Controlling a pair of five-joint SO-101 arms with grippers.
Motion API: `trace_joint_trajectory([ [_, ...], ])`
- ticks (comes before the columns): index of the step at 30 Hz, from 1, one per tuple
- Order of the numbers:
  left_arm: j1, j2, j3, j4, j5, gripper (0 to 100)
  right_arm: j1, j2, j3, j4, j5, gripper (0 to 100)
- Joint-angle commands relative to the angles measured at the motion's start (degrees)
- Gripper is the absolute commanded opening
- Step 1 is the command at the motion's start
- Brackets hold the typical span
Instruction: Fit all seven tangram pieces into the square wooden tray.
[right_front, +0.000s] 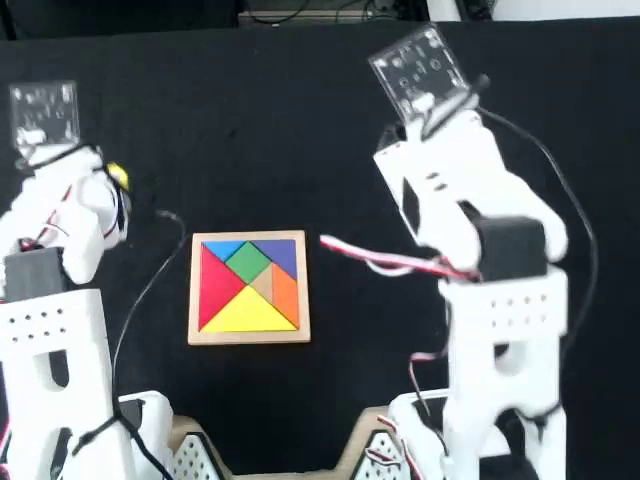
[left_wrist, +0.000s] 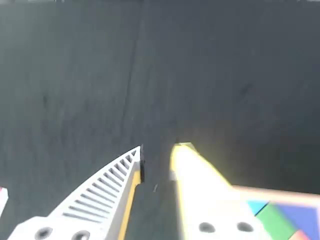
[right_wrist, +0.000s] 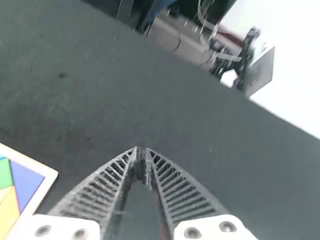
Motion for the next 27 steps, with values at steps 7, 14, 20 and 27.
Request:
trace_joint_trajectory([
  [7, 8.13, -1.85, -16.57, 4.92, 0.88, 3, 1.93, -16.48, -1.19, -2.90, -15.91, 1.1],
  [14, 8.13, -18.02, -21.93, 17.85, 0.53, 3, 2.02, -43.12, 14.11, -0.44, -11.87, 1.1],
  [20, 5.85, -32.53, -4.09, 9.14, -1.76, 3, 12.48, -59.47, 32.75, -5.54, -11.43, 1.1],
  [27, -2.95, -47.03, 30.46, -8.18, 3.25, 3, 28.04, -60.88, 45.85, -13.80, -15.74, 1.1],
])
